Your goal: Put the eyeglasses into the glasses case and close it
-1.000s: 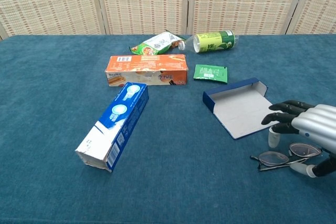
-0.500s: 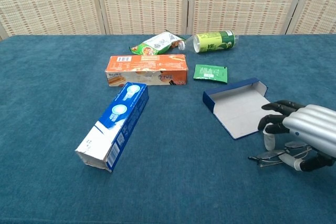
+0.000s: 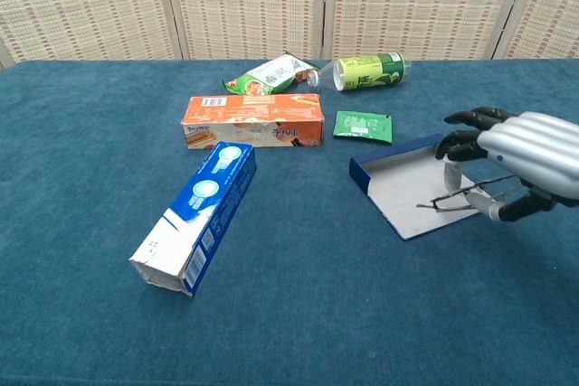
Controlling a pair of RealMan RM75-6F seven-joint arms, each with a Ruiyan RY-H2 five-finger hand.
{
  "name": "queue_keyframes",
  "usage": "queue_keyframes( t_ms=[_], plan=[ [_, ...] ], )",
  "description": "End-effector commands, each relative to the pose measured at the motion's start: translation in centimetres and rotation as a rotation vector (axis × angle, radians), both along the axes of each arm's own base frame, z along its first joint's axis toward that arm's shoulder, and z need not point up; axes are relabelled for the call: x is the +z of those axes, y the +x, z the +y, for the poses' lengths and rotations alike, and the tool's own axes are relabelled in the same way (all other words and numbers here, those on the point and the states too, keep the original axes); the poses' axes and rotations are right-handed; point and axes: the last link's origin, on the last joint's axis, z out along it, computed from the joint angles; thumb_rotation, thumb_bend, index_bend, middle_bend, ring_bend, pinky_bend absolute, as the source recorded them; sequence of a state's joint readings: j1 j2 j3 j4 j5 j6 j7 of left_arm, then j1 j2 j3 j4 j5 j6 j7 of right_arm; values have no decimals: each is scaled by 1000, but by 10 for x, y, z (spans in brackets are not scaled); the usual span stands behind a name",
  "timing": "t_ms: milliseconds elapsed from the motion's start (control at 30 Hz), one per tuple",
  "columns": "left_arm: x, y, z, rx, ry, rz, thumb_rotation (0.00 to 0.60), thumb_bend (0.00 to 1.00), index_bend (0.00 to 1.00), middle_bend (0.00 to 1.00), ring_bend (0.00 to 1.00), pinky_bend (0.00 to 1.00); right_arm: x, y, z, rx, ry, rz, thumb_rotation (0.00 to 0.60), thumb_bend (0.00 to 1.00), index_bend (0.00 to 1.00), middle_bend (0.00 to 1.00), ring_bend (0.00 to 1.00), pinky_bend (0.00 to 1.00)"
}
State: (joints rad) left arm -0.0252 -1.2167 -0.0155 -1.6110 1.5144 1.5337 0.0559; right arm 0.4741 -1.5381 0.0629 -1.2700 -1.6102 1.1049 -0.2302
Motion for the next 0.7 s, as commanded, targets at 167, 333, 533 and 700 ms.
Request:
queue_keyframes(
  t_ms=[167, 333, 533, 700],
  plan=[
    [1, -2, -1, 9, 2, 3, 600, 357, 0, 0, 0, 0, -16, 10, -28, -4, 1, 43, 600, 453, 515, 242, 0, 0],
    [2, -2, -2, 12, 5, 3, 600, 358, 0, 0, 0, 0, -28, 12, -38, 1, -5, 61, 600, 411, 411, 188, 0, 0],
    [2, -3, -3, 15, 5, 6, 600, 358, 0, 0, 0, 0, -30, 11, -40, 0, -25, 51, 600, 269, 142, 64, 0, 0],
    [2, -2, -2, 12, 2, 8, 600, 357, 0, 0, 0, 0, -24, 7, -39, -16, -38, 30, 600, 183, 0, 0, 0, 0]
  ],
)
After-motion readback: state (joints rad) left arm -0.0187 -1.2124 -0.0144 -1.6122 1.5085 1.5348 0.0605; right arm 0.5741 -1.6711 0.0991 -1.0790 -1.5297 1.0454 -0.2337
